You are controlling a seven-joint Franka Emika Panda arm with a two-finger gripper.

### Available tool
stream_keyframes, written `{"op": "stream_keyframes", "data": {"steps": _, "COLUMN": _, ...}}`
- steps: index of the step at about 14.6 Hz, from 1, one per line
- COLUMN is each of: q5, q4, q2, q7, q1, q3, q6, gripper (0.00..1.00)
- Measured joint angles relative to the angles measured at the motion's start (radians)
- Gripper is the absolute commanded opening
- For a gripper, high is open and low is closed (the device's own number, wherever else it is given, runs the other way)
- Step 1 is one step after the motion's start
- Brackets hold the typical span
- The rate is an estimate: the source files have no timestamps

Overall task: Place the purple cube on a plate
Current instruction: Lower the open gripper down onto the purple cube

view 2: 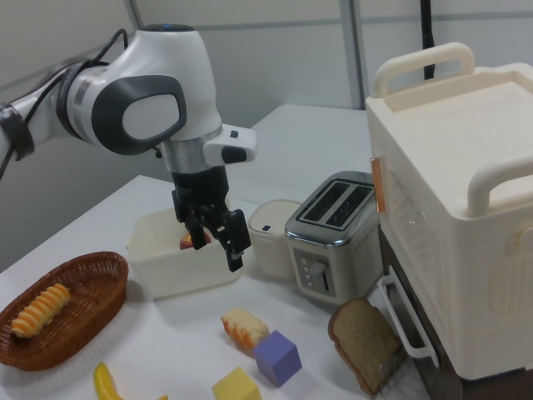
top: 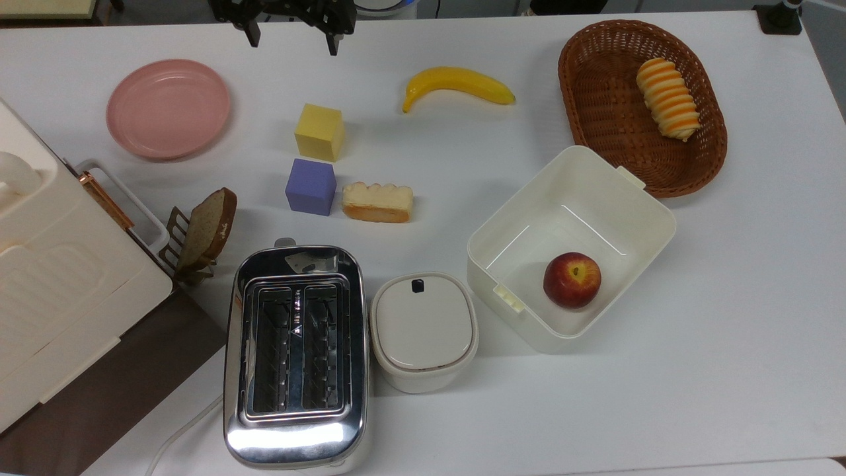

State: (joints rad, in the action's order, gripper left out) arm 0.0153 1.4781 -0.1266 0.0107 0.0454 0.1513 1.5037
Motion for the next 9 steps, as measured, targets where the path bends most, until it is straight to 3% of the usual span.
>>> {"op": "stream_keyframes", "data": {"steps": 9, "q5": 0.0, "q4": 0.0, "q2": 0.0, "q7": 0.0, "q1": -0.022, "q3": 0.005, "q6": 0.0, "gripper": 1.0}}
